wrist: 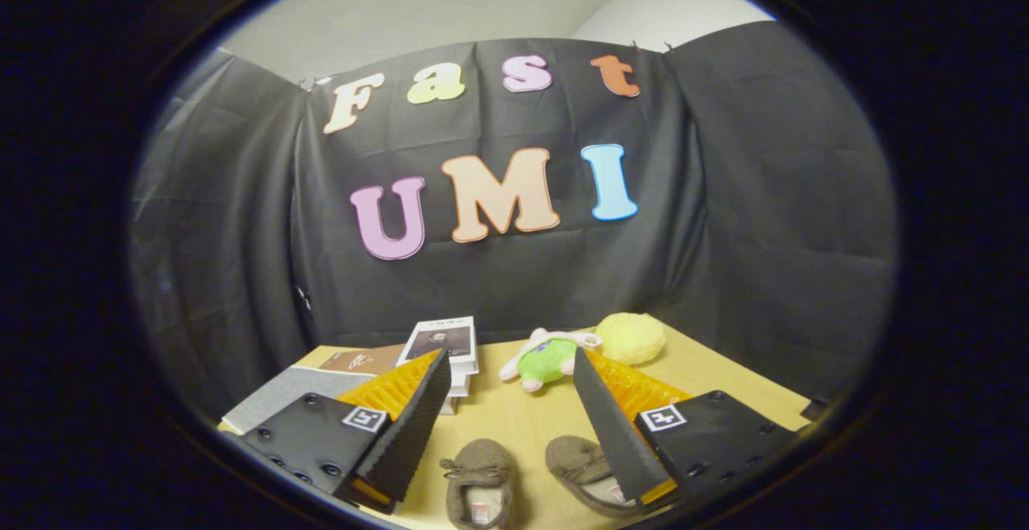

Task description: Open the storage box then place both shoes into the box .Put the left shoe in first, then the right shoe, with the right side of both shoes facing outward in a uniform manner.

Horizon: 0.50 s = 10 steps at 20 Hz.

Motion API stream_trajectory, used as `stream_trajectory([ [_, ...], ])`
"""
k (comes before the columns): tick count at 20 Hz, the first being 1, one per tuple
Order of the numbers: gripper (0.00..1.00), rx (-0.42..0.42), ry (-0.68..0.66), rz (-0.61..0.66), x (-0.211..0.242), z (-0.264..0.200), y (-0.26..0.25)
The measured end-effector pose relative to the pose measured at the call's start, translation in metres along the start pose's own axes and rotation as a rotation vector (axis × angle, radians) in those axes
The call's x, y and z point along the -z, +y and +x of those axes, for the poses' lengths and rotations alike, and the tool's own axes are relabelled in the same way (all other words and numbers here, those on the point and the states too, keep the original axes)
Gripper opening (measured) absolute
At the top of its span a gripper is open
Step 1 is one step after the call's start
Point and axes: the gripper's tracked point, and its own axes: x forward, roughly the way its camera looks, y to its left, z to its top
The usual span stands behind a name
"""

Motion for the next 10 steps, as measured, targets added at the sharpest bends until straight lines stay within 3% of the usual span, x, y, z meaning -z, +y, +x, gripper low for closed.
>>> stream_trajectory([
  [5, 0.95, -0.013, 0.054, 0.02, 0.017, -0.007, 0.002],
  [10, 0.95, -0.03, 0.136, 0.123, 0.045, -0.015, 0.016],
])
